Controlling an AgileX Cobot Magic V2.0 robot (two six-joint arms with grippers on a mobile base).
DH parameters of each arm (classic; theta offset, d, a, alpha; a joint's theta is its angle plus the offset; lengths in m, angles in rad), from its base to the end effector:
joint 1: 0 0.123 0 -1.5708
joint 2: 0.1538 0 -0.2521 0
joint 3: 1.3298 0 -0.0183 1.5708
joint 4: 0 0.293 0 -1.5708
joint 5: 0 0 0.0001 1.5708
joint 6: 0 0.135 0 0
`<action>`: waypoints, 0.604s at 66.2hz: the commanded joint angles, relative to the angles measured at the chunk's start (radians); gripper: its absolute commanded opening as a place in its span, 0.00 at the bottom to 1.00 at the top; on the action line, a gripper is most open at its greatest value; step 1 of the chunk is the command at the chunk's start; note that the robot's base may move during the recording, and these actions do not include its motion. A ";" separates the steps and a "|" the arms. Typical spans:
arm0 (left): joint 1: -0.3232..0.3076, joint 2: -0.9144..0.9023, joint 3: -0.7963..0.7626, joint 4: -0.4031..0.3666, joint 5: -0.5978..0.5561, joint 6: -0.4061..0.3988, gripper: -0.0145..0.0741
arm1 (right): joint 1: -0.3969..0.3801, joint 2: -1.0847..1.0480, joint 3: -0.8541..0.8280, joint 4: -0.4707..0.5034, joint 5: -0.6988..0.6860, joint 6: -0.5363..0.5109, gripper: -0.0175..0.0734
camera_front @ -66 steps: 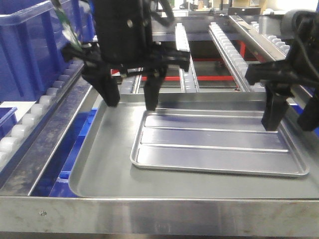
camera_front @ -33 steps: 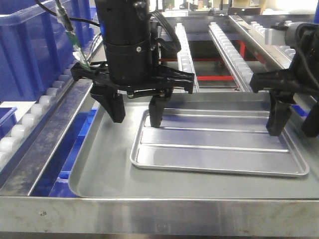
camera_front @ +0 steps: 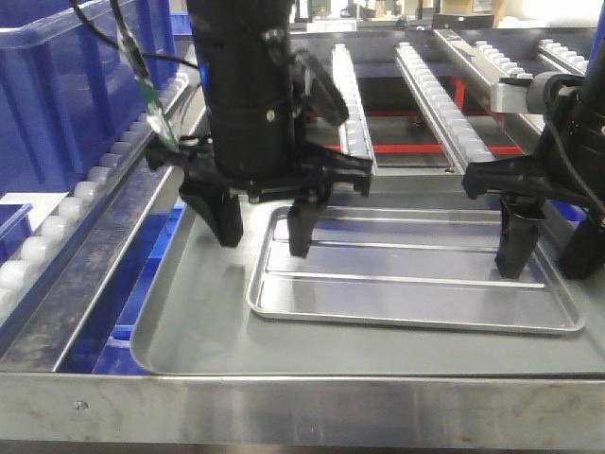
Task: Grab silver tray and place in blue box
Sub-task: 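Close both grippers on the silver tray's rims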
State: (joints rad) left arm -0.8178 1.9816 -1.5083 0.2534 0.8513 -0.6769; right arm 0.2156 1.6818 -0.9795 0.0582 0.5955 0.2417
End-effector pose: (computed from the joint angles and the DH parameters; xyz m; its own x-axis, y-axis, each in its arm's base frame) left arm 0.3321 -0.3171 0.1180 -0.8884 0.2495 -0.3854 0.2751 0.9613 -0.0117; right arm 0.3540 0.0820 0.0859 -0.9401 0.0866 -0.3297 0.0456 0.9904 0.1302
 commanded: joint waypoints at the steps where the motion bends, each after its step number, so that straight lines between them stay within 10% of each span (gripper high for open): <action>1: 0.002 -0.043 -0.032 -0.001 -0.025 -0.010 0.51 | -0.004 -0.026 -0.022 0.000 -0.042 0.002 0.69; 26: 0.005 -0.023 -0.032 -0.016 -0.023 -0.012 0.49 | -0.004 -0.026 -0.022 0.000 -0.042 0.002 0.59; 40: 0.014 -0.021 -0.032 -0.042 -0.023 -0.015 0.23 | -0.004 -0.026 -0.022 0.000 -0.036 0.002 0.37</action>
State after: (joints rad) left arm -0.8116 2.0009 -1.5153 0.2092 0.8416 -0.6807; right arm 0.2132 1.6834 -0.9795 0.0626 0.5847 0.2462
